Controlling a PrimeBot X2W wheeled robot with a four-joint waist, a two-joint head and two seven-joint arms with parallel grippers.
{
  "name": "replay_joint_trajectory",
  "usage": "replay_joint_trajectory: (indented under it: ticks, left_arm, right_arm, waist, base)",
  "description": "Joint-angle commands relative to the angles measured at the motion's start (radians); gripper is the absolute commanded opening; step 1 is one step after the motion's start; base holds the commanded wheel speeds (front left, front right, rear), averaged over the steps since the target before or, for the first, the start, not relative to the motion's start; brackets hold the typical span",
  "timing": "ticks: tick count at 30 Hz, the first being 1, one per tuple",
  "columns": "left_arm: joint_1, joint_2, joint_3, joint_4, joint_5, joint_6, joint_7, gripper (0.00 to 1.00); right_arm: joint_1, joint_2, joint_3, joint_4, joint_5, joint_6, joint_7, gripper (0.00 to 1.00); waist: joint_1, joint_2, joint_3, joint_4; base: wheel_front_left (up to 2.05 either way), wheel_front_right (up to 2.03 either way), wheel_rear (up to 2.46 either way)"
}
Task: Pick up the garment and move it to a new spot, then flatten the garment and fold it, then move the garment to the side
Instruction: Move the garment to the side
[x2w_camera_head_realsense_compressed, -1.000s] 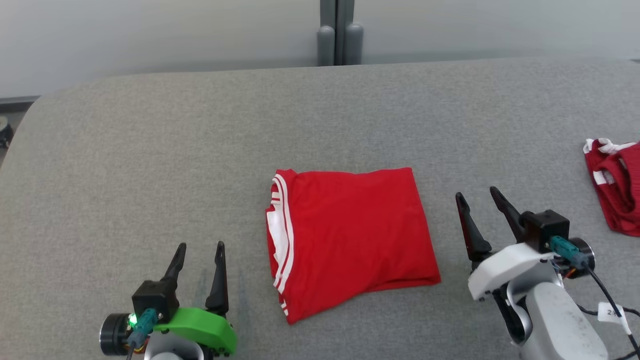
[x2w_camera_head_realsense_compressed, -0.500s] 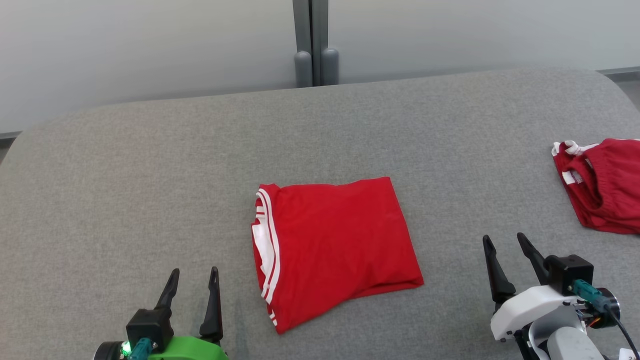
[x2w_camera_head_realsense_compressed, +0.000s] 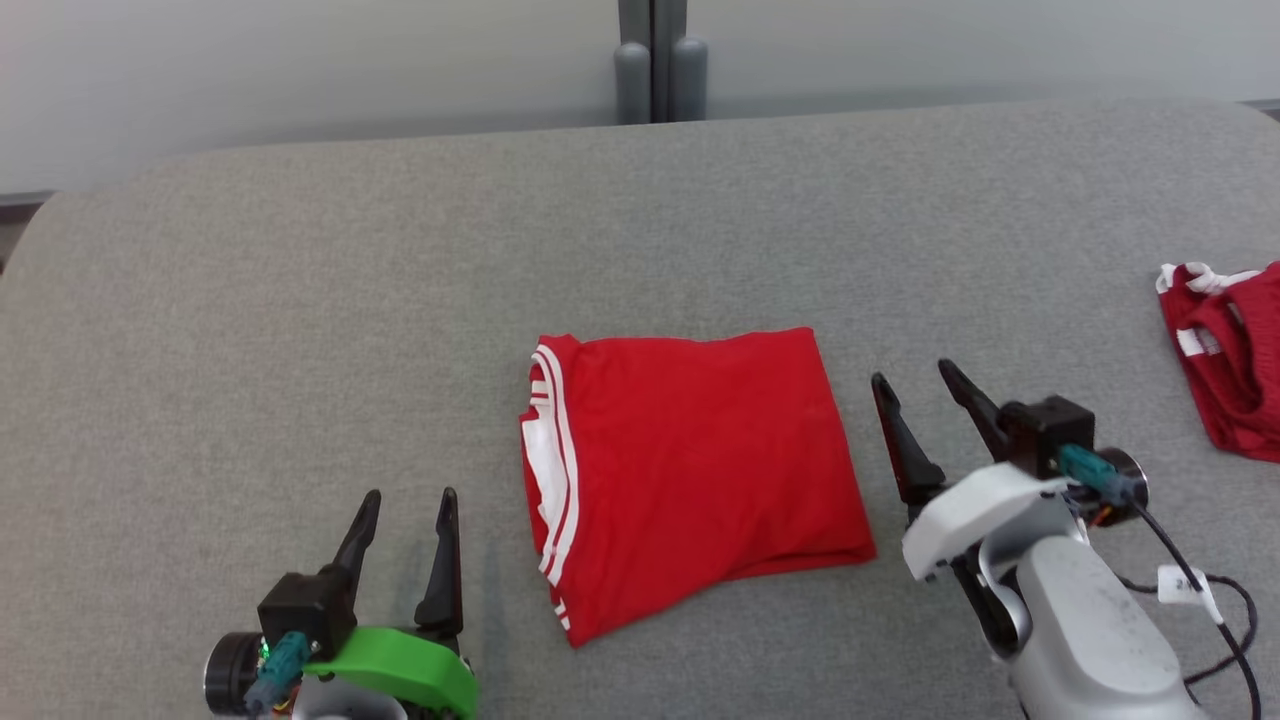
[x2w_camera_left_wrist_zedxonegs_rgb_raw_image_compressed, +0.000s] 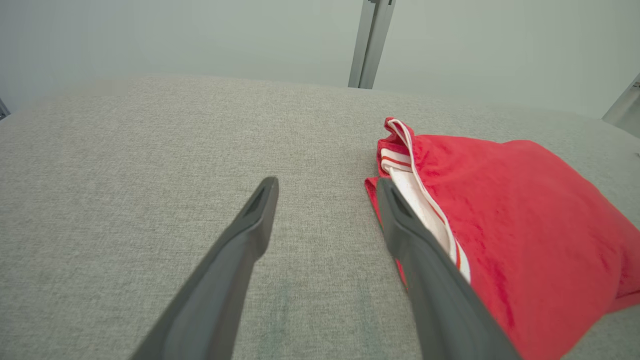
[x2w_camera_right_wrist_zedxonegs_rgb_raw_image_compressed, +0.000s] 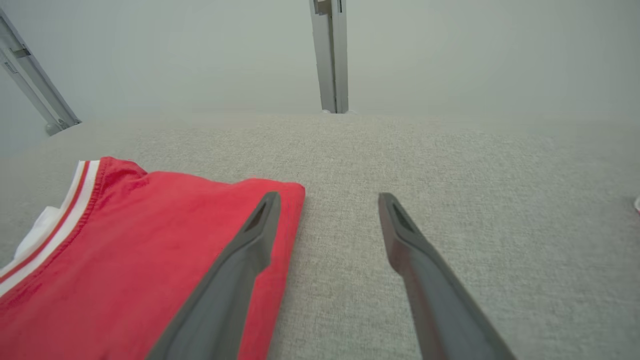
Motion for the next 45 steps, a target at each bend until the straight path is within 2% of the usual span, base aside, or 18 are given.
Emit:
replay_joint_trajectory:
  ticks: [1,6,11,12,13,14,15,18,22,28,34,40,45]
  left_arm:
    - [-0.027,0.003,0.002,0.003,-0.007,-0.006,0.001,1.0]
    - [-0.05,0.003,-0.013,0.019,-0.018,-0.013,0.001,1.0]
    - [-0.053,0.003,-0.014,0.025,-0.024,-0.012,0.001,1.0]
    - [-0.05,0.003,-0.012,0.025,-0.024,-0.011,0.001,1.0]
    - [-0.044,0.003,-0.01,0.026,-0.024,-0.01,0.001,1.0]
    - [-0.039,0.003,-0.009,0.026,-0.023,-0.01,0.001,1.0]
    - [-0.037,0.003,-0.008,0.025,-0.021,-0.01,0.001,1.0]
    - [-0.032,0.003,-0.002,0.02,-0.014,-0.011,0.001,1.0]
    - [-0.036,0.003,-0.003,0.01,-0.007,-0.016,0.001,1.0]
    - [-0.072,0.003,-0.027,-0.004,0.008,-0.024,0.001,1.0]
    - [-0.102,0.004,-0.085,-0.006,0.002,-0.03,0.001,1.0]
    - [-0.118,0.005,-0.168,-0.009,-0.004,-0.032,0.001,1.0]
    - [-0.124,0.007,-0.193,-0.007,-0.003,-0.032,0.001,1.0]
  right_arm:
    - [-0.037,-0.004,0.013,0.036,0.012,-0.002,-0.004,1.0]
    - [-0.133,-0.003,0.053,0.205,0.019,-0.002,-0.002,1.0]
    - [-0.141,-0.005,0.138,0.352,0.065,-0.002,0.022,1.0]
    - [-0.138,-0.005,0.147,0.378,0.07,-0.002,0.028,0.93]
    - [-0.131,-0.004,0.155,0.407,0.072,-0.002,0.03,0.46]
    - [-0.128,-0.004,0.157,0.424,0.081,-0.002,0.028,0.25]
    - [-0.128,-0.004,0.155,0.433,0.085,-0.002,0.026,0.0]
    - [-0.14,-0.007,0.129,0.444,0.092,-0.002,0.012,0.0]
    - [-0.156,-0.011,0.072,0.416,0.075,-0.004,0.0,0.0]
    - [-0.151,-0.005,0.023,0.335,0.054,-0.002,-0.002,0.0]
    - [-0.123,-0.004,0.0,0.287,0.079,-0.002,-0.003,0.0]
    - [-0.073,-0.004,-0.031,0.253,0.091,-0.002,-0.003,0.0]
    - [-0.039,-0.003,-0.068,0.228,0.074,-0.002,-0.003,0.0]
  waist:
    - [0.0,0.0,0.049,0.045]
    - [0.0,0.0,0.068,0.089]
    - [0.0,0.0,0.072,0.103]
    - [0.0,0.0,0.071,0.101]
    - [0.0,0.0,0.07,0.095]
    - [0.0,0.0,0.068,0.087]
    - [0.0,0.0,0.068,0.08]
    - [0.0,0.0,0.065,0.038]
    - [0.0,0.0,0.063,-0.053]
    - [0.0,0.0,0.077,-0.244]
    - [0.0,0.0,0.089,-0.401]
    - [0.0,0.0,0.095,-0.495]
    - [0.0,0.0,0.105,-0.516]
  base:
    - [0.0,0.0,0.0]
    - [0.0,0.0,0.0]
    - [0.0,0.0,0.0]
    - [0.0,0.0,0.0]
    - [0.0,0.0,0.0]
    - [0.0,0.0,0.0]
    - [0.0,0.0,0.0]
    - [0.0,0.0,0.0]
    - [0.0,0.0,0.0]
    - [0.0,0.0,0.0]
    - [0.0,0.0,0.0]
    - [0.0,0.0,0.0]
    - [0.0,0.0,0.0]
